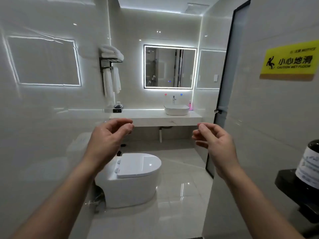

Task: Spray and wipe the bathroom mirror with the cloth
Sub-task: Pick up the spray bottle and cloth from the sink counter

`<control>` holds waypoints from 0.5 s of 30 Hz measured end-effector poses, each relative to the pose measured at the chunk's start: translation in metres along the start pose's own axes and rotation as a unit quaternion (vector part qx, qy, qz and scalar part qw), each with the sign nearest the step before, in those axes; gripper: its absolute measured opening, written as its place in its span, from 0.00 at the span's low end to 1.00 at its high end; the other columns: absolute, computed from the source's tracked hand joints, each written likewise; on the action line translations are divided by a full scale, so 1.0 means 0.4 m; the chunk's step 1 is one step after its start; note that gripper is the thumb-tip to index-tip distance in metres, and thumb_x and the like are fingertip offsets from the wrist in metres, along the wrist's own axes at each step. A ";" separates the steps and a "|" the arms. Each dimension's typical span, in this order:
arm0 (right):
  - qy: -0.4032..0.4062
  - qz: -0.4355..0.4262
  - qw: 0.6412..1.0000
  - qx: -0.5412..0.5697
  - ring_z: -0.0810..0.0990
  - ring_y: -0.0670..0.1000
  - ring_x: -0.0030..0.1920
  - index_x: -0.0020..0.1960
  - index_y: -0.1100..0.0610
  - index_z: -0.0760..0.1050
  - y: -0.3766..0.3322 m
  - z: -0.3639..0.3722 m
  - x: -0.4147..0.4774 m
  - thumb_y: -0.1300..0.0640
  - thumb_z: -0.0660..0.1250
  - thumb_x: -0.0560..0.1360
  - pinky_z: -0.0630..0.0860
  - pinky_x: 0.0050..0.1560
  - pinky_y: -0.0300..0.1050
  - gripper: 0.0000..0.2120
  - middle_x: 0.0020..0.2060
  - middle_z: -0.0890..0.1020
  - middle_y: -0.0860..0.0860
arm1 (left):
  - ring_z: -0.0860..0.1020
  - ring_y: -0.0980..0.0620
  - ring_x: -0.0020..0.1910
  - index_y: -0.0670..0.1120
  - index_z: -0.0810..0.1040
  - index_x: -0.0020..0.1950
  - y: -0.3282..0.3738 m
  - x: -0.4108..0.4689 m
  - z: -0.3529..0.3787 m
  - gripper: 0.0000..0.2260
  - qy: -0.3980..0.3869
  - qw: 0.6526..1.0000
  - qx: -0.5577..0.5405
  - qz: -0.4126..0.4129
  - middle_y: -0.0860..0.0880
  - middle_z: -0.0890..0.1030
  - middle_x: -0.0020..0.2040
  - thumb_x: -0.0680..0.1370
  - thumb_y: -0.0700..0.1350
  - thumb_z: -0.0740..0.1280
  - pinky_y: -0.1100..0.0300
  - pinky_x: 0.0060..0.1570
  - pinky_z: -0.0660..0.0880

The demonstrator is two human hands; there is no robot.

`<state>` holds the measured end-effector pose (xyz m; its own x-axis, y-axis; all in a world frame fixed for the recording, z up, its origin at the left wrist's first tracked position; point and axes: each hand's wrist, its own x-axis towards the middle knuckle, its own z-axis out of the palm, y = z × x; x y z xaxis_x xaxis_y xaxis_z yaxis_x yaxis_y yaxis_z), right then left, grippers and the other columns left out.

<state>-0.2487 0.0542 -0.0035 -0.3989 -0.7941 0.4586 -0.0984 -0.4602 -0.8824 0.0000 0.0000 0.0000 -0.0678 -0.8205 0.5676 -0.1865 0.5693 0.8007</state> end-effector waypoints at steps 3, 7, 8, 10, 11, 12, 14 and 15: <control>0.005 -0.003 1.000 -0.014 0.80 0.47 0.35 0.42 0.52 0.77 0.053 0.042 0.063 0.58 0.63 0.74 0.77 0.33 0.34 0.06 0.34 0.81 0.50 | 0.82 0.53 0.48 0.58 0.80 0.45 -0.073 0.065 0.003 0.07 -0.003 1.000 -0.009 0.008 0.53 0.84 0.46 0.76 0.44 0.67 0.55 0.48 0.79; 0.010 0.030 0.999 -0.026 0.79 0.49 0.34 0.40 0.52 0.78 0.133 0.125 0.176 0.57 0.61 0.75 0.75 0.36 0.40 0.08 0.34 0.81 0.51 | 0.82 0.53 0.48 0.58 0.80 0.45 -0.180 0.189 -0.003 0.07 -0.002 1.000 -0.014 0.004 0.54 0.84 0.45 0.76 0.45 0.67 0.57 0.50 0.77; 0.010 0.034 0.999 -0.019 0.79 0.48 0.34 0.40 0.53 0.78 0.148 0.149 0.210 0.57 0.61 0.75 0.75 0.36 0.41 0.08 0.33 0.80 0.51 | 0.82 0.53 0.48 0.58 0.80 0.45 -0.200 0.230 -0.008 0.07 -0.002 1.000 -0.017 0.006 0.54 0.84 0.45 0.76 0.45 0.67 0.57 0.50 0.77; 0.010 0.044 0.999 -0.019 0.79 0.47 0.32 0.40 0.53 0.78 0.174 0.202 0.284 0.57 0.61 0.75 0.75 0.35 0.39 0.08 0.33 0.80 0.51 | 0.82 0.53 0.47 0.58 0.80 0.44 -0.239 0.316 -0.016 0.07 0.002 1.000 -0.013 0.011 0.54 0.84 0.45 0.76 0.45 0.67 0.57 0.49 0.77; 0.009 0.045 0.999 -0.020 0.79 0.45 0.31 0.40 0.53 0.78 0.186 0.227 0.320 0.58 0.61 0.75 0.76 0.34 0.37 0.08 0.33 0.80 0.51 | 0.82 0.54 0.46 0.58 0.80 0.44 -0.257 0.358 -0.017 0.07 0.004 1.000 -0.015 0.013 0.53 0.84 0.44 0.76 0.45 0.67 0.58 0.49 0.77; 0.011 0.044 0.999 -0.016 0.79 0.44 0.30 0.41 0.53 0.78 0.198 0.249 0.355 0.58 0.62 0.75 0.76 0.33 0.35 0.08 0.33 0.81 0.50 | 0.82 0.55 0.45 0.58 0.81 0.44 -0.276 0.400 -0.017 0.08 0.005 1.000 -0.017 0.017 0.54 0.84 0.44 0.76 0.44 0.67 0.59 0.48 0.77; 0.020 0.041 0.999 -0.009 0.80 0.43 0.30 0.41 0.54 0.78 0.231 0.281 0.421 0.58 0.62 0.75 0.76 0.33 0.35 0.07 0.32 0.81 0.50 | 0.82 0.58 0.43 0.57 0.81 0.44 -0.319 0.478 -0.011 0.08 0.005 0.999 -0.027 0.020 0.55 0.85 0.43 0.76 0.44 0.67 0.60 0.47 0.77; 0.025 0.042 0.999 -0.009 0.80 0.44 0.31 0.41 0.54 0.78 0.250 0.290 0.449 0.58 0.62 0.75 0.77 0.34 0.37 0.07 0.33 0.81 0.50 | 0.83 0.57 0.43 0.57 0.81 0.44 -0.344 0.509 -0.005 0.08 0.006 0.999 -0.030 0.019 0.54 0.85 0.43 0.76 0.44 0.67 0.58 0.48 0.77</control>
<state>-0.2245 -0.1805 0.0027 -0.4520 -0.8084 0.3770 -0.0784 -0.3850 -0.9196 0.0138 -0.2454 0.0059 -0.0620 -0.7975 0.6001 -0.1242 0.6028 0.7882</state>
